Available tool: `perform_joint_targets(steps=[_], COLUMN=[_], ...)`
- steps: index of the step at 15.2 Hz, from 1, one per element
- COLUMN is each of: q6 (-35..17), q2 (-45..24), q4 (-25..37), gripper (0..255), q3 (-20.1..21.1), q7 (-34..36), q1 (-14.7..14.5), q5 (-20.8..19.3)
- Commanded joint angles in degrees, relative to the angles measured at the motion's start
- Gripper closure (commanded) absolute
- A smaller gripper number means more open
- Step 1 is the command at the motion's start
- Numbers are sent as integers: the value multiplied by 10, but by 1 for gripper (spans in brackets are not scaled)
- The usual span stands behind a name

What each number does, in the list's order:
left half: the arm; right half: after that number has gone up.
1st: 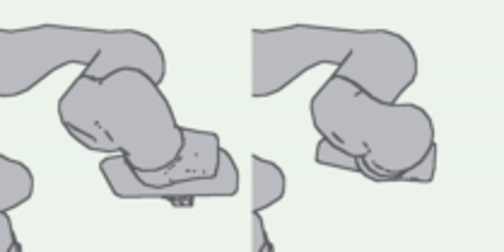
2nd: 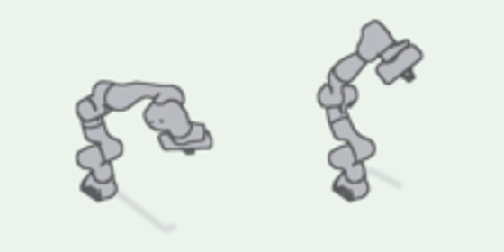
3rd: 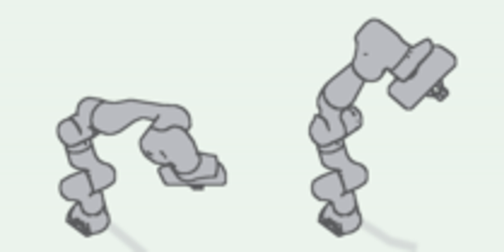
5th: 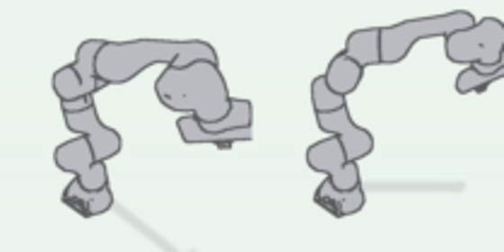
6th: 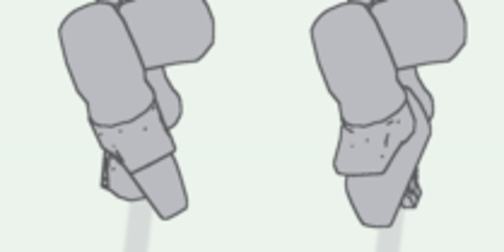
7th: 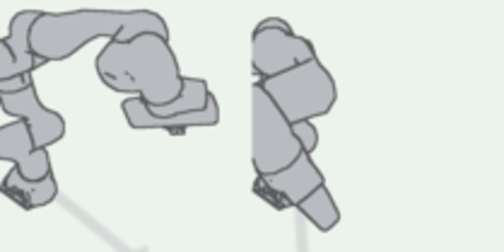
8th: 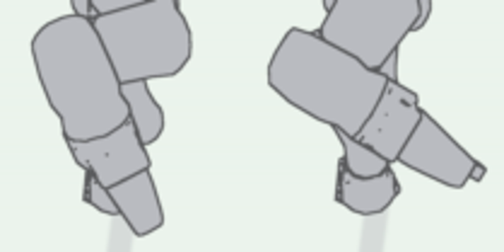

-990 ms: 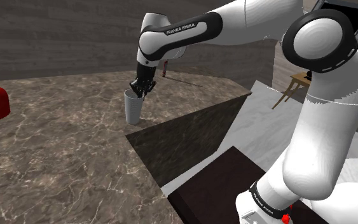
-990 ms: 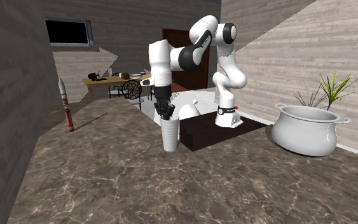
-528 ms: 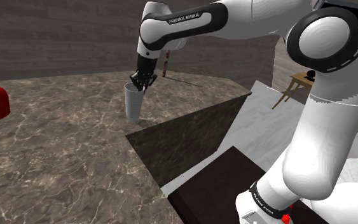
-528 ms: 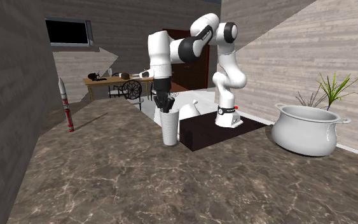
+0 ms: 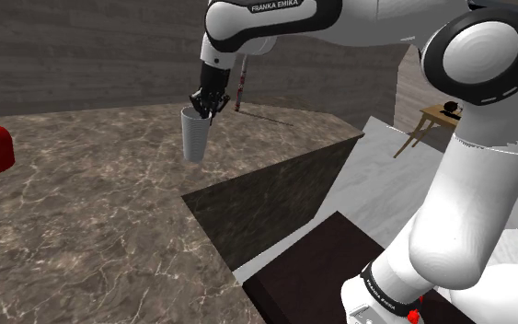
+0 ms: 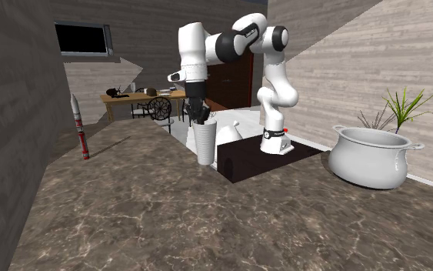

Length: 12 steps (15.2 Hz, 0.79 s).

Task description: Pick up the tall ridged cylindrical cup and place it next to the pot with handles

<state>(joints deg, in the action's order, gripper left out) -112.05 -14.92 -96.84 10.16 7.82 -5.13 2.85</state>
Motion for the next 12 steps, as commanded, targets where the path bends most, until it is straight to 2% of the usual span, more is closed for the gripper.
perform_joint_targets(steps=[1, 12], q6=[14, 96], q2=[2, 10], q4=[12, 86], gripper=[255, 255], q3=[1, 1], q7=[2, 7], q1=[-1, -1], q5=[0, 0])
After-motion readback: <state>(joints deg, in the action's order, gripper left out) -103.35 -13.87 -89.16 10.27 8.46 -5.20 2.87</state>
